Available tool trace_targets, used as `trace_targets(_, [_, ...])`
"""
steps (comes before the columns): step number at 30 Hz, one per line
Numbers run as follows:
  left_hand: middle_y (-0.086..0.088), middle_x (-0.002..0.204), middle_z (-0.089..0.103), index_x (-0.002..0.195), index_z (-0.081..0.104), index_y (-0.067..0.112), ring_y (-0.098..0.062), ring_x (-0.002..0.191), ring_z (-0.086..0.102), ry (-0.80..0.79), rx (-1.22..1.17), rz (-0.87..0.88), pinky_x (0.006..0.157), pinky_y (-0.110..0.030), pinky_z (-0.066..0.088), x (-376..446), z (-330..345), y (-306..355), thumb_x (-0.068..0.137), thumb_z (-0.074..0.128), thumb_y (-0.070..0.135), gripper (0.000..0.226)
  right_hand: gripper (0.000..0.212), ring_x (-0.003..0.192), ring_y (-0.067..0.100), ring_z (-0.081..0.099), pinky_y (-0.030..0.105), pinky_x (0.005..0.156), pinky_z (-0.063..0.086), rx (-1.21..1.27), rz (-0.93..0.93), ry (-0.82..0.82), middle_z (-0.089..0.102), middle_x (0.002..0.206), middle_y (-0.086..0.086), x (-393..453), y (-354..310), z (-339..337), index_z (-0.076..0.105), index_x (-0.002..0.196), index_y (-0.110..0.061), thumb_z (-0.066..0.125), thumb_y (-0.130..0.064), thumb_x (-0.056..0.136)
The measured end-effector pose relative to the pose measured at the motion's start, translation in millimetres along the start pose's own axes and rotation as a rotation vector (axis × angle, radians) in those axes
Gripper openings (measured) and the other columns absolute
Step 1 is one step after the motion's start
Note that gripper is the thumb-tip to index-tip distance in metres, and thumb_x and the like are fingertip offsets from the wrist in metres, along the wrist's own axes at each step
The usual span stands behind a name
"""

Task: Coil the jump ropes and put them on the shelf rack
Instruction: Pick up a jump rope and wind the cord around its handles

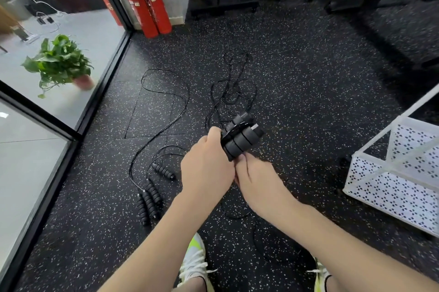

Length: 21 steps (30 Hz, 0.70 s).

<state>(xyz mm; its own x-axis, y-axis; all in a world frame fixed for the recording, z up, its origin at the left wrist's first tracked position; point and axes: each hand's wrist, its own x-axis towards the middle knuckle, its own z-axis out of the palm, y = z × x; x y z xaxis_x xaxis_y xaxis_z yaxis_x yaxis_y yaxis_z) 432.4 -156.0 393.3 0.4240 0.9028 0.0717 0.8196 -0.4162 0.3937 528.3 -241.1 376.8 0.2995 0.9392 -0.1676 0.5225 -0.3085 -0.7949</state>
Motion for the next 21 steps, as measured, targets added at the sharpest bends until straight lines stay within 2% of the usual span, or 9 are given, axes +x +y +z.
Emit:
trace_targets(2, [0.003,0.097,0.059,0.105,0.042,0.025,-0.026,0.083,0.052,0.041,0.077,0.053,0.069,-0.036,0.034,3.0,2.0,-1.8,0.088,0.067,0.031,0.031,0.032,0.072,0.028,0.058,0.037,0.068,0.047,-0.171,0.004,-0.023,0.059,0.078,0.006,-2.0,-7.0,-8.0,0.047,0.089,-0.012,0.029,-0.031,0.107])
trace_targets(5, [0.001,0.101,0.06,0.105,0.038,0.024,-0.03,0.093,0.058,0.043,0.211,0.12,0.071,-0.037,0.033,6.6,3.6,-6.9,0.086,0.06,0.021,0.029,0.029,0.071,0.025,0.057,0.037,0.067,0.044,-0.399,-0.019,-0.075,0.059,0.082,0.002,-9.3,-18.6,-26.9,0.045,0.088,-0.019,0.031,-0.036,0.107])
trace_targets(8, [0.002,0.104,0.06,0.103,0.036,0.026,-0.029,0.098,0.059,-0.012,0.307,0.176,0.072,-0.037,0.031,6.8,9.6,-13.3,0.088,0.056,0.021,0.026,0.028,0.069,0.017,0.054,0.033,0.064,0.041,-0.591,-0.139,-0.017,0.056,0.077,-0.009,-13.2,-28.5,-50.3,0.056,0.094,-0.027,0.039,-0.048,0.104])
trace_targets(11, [0.004,0.107,0.059,0.116,0.045,0.027,-0.027,0.102,0.057,-0.037,0.344,0.22,0.075,-0.037,0.028,5.6,11.4,-15.7,0.088,0.056,0.02,0.031,0.025,0.061,0.001,0.055,0.026,0.058,0.041,-0.482,-0.157,0.033,0.059,0.065,-0.014,-3.1,-21.4,-79.2,0.066,0.084,-0.033,0.063,-0.058,0.089])
trace_targets(14, [0.004,0.102,0.059,0.117,0.05,0.028,-0.027,0.098,0.057,-0.021,0.347,0.32,0.076,-0.038,0.032,4.3,12.7,-16.3,0.085,0.059,0.018,0.035,0.02,0.054,0.001,0.052,0.017,0.053,0.038,-0.195,-0.147,-0.008,0.062,0.063,-0.013,6.3,-9.5,-96.5,0.07,0.074,-0.033,0.084,-0.048,0.074])
trace_targets(18, [0.004,0.084,0.062,0.105,0.061,0.025,-0.027,0.078,0.06,0.025,0.287,0.502,0.066,-0.038,0.041,3.3,19.3,-18.6,0.058,0.083,0.02,0.052,0.02,0.055,-0.001,0.048,0.013,0.055,0.039,0.009,-0.148,-0.044,0.065,0.067,-0.015,8.8,-3.7,-109.3,0.075,0.072,-0.029,0.093,-0.034,0.064])
trace_targets(21, [0.005,0.085,0.062,0.107,0.062,0.024,-0.027,0.077,0.06,0.033,0.256,0.586,0.065,-0.039,0.046,6.3,15.4,-19.4,0.052,0.086,0.02,0.061,0.024,0.063,0.001,0.053,0.014,0.061,0.042,0.078,-0.188,-0.029,0.068,0.079,-0.009,9.9,2.3,-110.1,0.075,0.072,-0.027,0.095,-0.032,0.059])
